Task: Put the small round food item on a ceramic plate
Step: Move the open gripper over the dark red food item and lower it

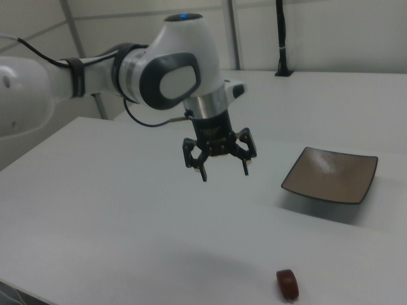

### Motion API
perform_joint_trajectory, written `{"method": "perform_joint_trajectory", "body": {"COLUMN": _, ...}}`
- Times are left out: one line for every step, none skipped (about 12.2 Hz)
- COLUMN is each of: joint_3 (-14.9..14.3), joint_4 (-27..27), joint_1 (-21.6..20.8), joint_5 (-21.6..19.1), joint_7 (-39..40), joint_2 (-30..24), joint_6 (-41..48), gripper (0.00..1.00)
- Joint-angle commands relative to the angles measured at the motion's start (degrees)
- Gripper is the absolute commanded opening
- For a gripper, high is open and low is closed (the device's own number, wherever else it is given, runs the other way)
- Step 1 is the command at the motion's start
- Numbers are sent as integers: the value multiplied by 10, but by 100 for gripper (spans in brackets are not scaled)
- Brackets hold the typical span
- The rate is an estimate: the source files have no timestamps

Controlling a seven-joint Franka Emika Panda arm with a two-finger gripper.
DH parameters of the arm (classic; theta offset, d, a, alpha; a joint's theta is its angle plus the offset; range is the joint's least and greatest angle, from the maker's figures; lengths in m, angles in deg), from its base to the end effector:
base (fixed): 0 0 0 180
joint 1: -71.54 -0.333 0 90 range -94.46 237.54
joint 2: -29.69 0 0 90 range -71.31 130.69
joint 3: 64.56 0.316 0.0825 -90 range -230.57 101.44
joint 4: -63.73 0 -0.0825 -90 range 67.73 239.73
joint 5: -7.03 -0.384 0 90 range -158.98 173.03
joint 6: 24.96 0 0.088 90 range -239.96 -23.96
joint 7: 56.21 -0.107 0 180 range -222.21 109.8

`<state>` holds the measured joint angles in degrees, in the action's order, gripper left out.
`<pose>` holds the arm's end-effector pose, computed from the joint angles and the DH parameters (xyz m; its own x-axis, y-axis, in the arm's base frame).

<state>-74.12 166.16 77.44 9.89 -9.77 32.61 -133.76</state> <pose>0.5631 -0.1577 0.5213 0.8495 0.5277 0.0006 0.5258 -0.8466 0.0827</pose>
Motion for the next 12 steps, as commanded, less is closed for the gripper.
{"method": "perform_joint_trajectory", "body": {"joint_3": -8, "joint_4": 15, "joint_1": 29, "joint_5": 6, "joint_7": 49, "joint_2": 24, "joint_6": -26, "gripper": 100}}
{"method": "perform_joint_trajectory", "body": {"joint_3": -13, "joint_4": 20, "joint_1": 32, "joint_5": 6, "joint_7": 61, "joint_2": 37, "joint_6": -40, "gripper": 100}}
{"method": "perform_joint_trajectory", "body": {"joint_3": -23, "joint_4": 30, "joint_1": 38, "joint_5": 6, "joint_7": 80, "joint_2": 45, "joint_6": -57, "gripper": 100}}
{"method": "perform_joint_trajectory", "body": {"joint_3": -31, "joint_4": 47, "joint_1": 45, "joint_5": 6, "joint_7": 98, "joint_2": 52, "joint_6": -79, "gripper": 100}}
{"method": "perform_joint_trajectory", "body": {"joint_3": -36, "joint_4": 59, "joint_1": 52, "joint_5": 6, "joint_7": 109, "joint_2": 57, "joint_6": -97, "gripper": 100}}
{"method": "perform_joint_trajectory", "body": {"joint_3": -38, "joint_4": 66, "joint_1": 59, "joint_5": 6, "joint_7": 114, "joint_2": 67, "joint_6": -107, "gripper": 100}}
{"method": "perform_joint_trajectory", "body": {"joint_3": -38, "joint_4": 68, "joint_1": 65, "joint_5": 6, "joint_7": 115, "joint_2": 78, "joint_6": -119, "gripper": 100}}
{"method": "perform_joint_trajectory", "body": {"joint_3": -38, "joint_4": 73, "joint_1": 70, "joint_5": 6, "joint_7": 115, "joint_2": 88, "joint_6": -134, "gripper": 100}}
{"method": "perform_joint_trajectory", "body": {"joint_3": -38, "joint_4": 84, "joint_1": 76, "joint_5": 7, "joint_7": 115, "joint_2": 95, "joint_6": -160, "gripper": 100}}
{"method": "perform_joint_trajectory", "body": {"joint_3": -39, "joint_4": 99, "joint_1": 82, "joint_5": 13, "joint_7": 116, "joint_2": 98, "joint_6": -185, "gripper": 100}}
{"method": "perform_joint_trajectory", "body": {"joint_3": -39, "joint_4": 106, "joint_1": 86, "joint_5": 21, "joint_7": 117, "joint_2": 104, "joint_6": -203, "gripper": 100}}
{"method": "perform_joint_trajectory", "body": {"joint_3": -39, "joint_4": 106, "joint_1": 87, "joint_5": 23, "joint_7": 117, "joint_2": 113, "joint_6": -207, "gripper": 100}}
